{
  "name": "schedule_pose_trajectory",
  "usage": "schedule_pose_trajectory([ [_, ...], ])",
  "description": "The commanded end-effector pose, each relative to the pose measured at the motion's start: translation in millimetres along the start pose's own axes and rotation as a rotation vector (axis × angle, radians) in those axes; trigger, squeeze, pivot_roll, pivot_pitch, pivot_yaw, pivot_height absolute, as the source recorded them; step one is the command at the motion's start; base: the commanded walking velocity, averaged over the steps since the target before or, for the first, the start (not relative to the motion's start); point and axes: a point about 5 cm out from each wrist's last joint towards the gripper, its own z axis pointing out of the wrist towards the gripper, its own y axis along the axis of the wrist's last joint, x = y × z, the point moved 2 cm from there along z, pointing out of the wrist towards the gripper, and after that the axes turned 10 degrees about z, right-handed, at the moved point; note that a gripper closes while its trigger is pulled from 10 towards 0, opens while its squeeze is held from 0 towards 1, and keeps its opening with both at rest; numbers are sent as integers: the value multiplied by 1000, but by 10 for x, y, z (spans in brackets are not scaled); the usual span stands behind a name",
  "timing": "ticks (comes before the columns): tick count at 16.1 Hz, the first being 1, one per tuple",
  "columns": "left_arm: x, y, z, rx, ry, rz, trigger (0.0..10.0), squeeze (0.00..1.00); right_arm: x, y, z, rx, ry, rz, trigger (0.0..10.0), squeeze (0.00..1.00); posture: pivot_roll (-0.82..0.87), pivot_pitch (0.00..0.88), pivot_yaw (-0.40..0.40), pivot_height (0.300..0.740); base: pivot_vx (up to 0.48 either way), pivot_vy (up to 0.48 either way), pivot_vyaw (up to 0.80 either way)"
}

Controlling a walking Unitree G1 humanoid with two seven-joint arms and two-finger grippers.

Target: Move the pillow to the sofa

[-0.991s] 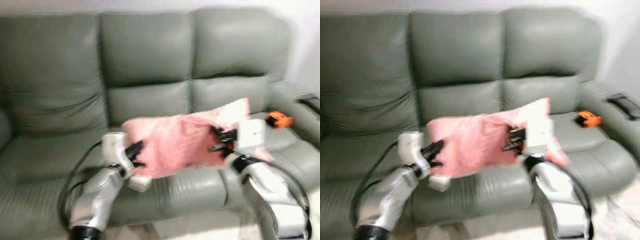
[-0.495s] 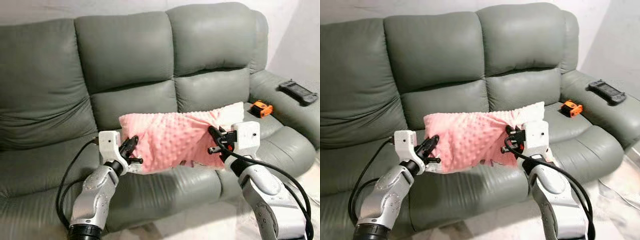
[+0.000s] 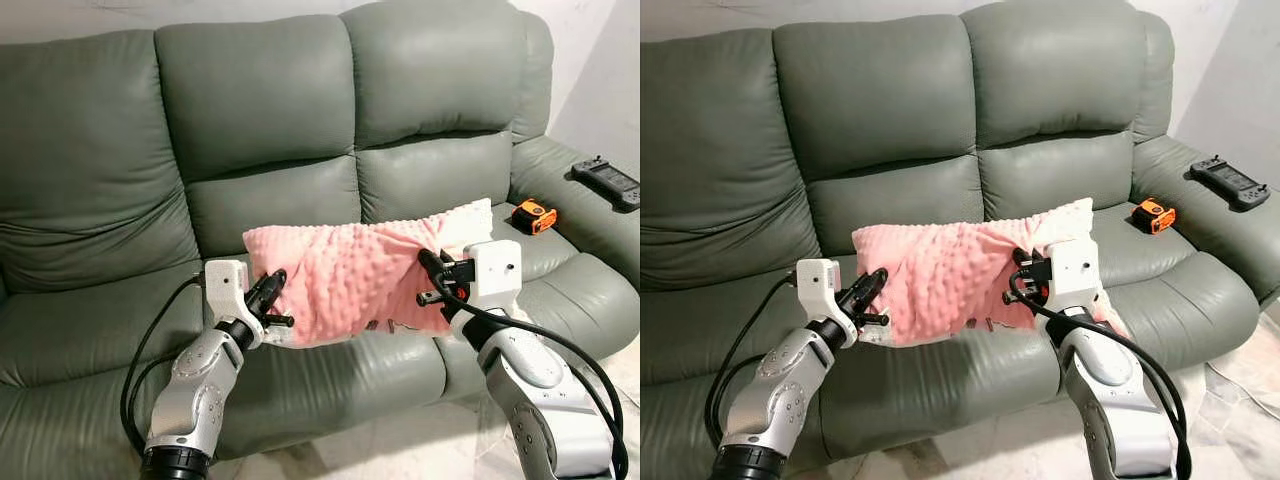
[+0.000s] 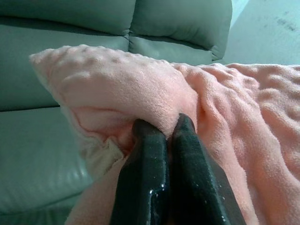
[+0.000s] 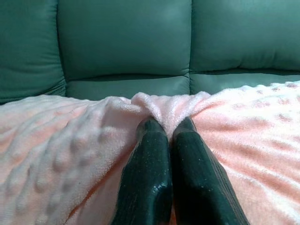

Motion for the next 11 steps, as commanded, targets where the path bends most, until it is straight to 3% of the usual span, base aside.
schedule_pose_trajectory([
  [1, -44, 49, 7, -17, -33, 5, 10000, 0, 46, 41, 28, -21, 20, -8, 10000, 0, -262, 0, 38, 740, 322, 0, 0],
  [11, -84, 19, -8, -5, -60, -15, 10000, 0, 47, 31, 22, -14, 20, -10, 10000, 0, -265, 2, 34, 740, 364, 0, 0],
])
